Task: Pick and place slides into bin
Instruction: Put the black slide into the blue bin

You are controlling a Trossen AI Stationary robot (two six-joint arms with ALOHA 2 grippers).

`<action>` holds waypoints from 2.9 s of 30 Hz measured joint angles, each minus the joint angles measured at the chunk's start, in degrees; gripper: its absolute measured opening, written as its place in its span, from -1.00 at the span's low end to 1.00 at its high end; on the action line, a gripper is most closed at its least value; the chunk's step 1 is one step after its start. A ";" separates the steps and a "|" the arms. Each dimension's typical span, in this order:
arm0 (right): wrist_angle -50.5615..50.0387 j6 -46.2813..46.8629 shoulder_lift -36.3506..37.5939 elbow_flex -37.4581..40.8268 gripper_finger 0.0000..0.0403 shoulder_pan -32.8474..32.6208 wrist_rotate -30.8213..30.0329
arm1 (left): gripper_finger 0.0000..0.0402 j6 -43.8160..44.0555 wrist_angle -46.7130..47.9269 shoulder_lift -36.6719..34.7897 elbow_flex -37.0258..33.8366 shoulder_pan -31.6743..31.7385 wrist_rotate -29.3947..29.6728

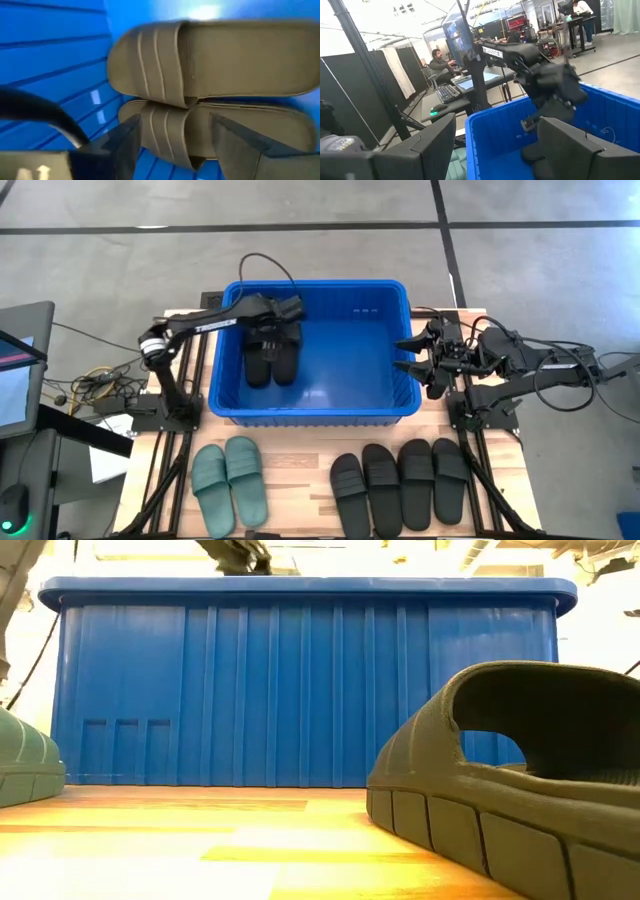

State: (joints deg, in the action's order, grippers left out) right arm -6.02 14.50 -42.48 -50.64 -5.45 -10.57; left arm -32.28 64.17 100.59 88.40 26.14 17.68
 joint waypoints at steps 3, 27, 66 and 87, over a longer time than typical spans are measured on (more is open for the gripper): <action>-0.02 -0.04 0.00 0.00 0.32 -0.02 0.07 | 0.07 3.32 -1.63 -4.20 0.00 -1.50 -2.07; -7.97 3.52 0.08 0.01 0.32 -4.21 19.38 | 0.07 41.09 -36.40 -22.51 0.02 -26.78 -13.86; -16.58 12.63 -12.09 0.03 0.32 -20.73 1.92 | 0.07 55.21 -48.01 2.70 -0.59 -52.13 -3.36; -21.70 7.82 -11.11 -0.01 0.32 -29.79 5.13 | -0.07 71.22 -48.04 9.36 6.53 -63.00 15.44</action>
State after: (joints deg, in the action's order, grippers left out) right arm -27.72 22.33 -53.59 -50.65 -35.24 -5.44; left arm 38.93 16.14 109.94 94.93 -36.86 33.11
